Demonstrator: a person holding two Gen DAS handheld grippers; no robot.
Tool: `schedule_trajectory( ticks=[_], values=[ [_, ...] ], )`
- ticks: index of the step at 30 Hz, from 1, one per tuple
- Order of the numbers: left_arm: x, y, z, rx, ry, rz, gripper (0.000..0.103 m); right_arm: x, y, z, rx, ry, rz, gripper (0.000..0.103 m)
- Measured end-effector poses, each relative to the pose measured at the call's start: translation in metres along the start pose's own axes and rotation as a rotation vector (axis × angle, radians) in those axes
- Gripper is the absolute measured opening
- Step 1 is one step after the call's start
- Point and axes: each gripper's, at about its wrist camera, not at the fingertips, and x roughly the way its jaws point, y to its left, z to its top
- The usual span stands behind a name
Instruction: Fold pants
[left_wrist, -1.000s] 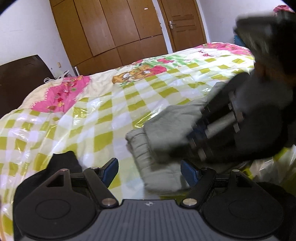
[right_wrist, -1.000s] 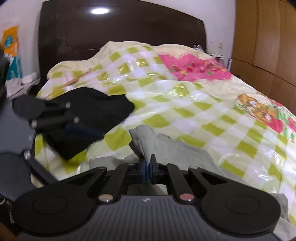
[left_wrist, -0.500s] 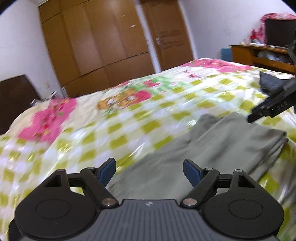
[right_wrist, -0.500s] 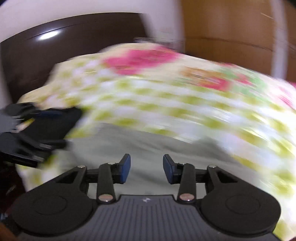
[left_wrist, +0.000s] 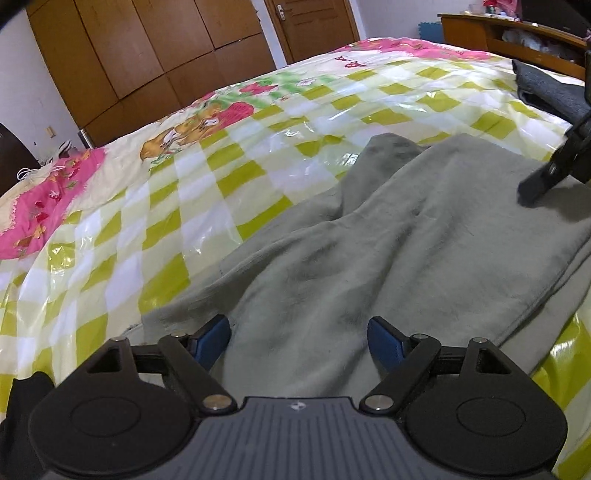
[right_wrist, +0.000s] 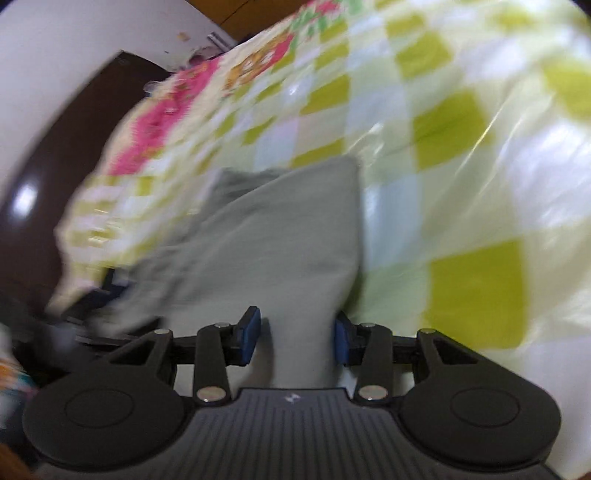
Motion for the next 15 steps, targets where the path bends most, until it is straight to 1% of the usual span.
schedule_trajectory(
  ticks=[1,2,3,4,6,8,9,10,11,12,13,15],
  values=[
    [0.001,-0.002,0.002,0.004,0.002,0.004,0.094,0.005,-0.003,0.001,0.038,-0.001,0.041,0.04],
    [0.001,-0.004,0.005,0.01,0.005,0.009,0.094,0.011,-0.004,0.001,0.058,0.003,0.05,0.035],
    [0.001,-0.007,0.008,0.018,0.004,0.013,0.094,0.017,-0.003,0.003,0.053,0.011,0.031,0.009],
    [-0.001,-0.011,0.011,0.027,-0.004,0.007,0.094,0.02,-0.001,0.005,0.042,0.015,0.008,0.004],
    [-0.002,-0.021,0.018,0.044,-0.028,-0.009,0.094,0.011,0.001,0.008,0.033,-0.017,0.004,0.003],
    [0.006,-0.035,0.026,0.068,-0.026,-0.004,0.095,-0.016,0.002,0.011,0.019,-0.087,-0.028,0.003],
    [0.01,-0.04,0.028,0.073,-0.026,-0.018,0.096,-0.03,-0.002,0.015,0.027,-0.129,-0.041,0.003],
    [0.014,-0.047,0.03,0.08,-0.026,-0.035,0.096,-0.04,-0.005,0.017,0.034,-0.168,-0.071,0.003],
    [0.017,-0.053,0.031,0.096,-0.025,-0.031,0.096,-0.048,-0.01,0.019,0.034,-0.195,-0.113,0.003],
    [0.016,-0.058,0.033,0.117,-0.029,-0.019,0.096,-0.054,-0.016,0.02,0.042,-0.21,-0.158,0.003],
    [0.013,-0.06,0.034,0.133,-0.033,-0.012,0.096,-0.057,-0.023,0.02,0.049,-0.204,-0.187,0.003],
    [0.006,-0.06,0.033,0.145,-0.021,-0.005,0.096,-0.059,-0.034,0.018,0.066,-0.187,-0.211,0.004]
  ],
)
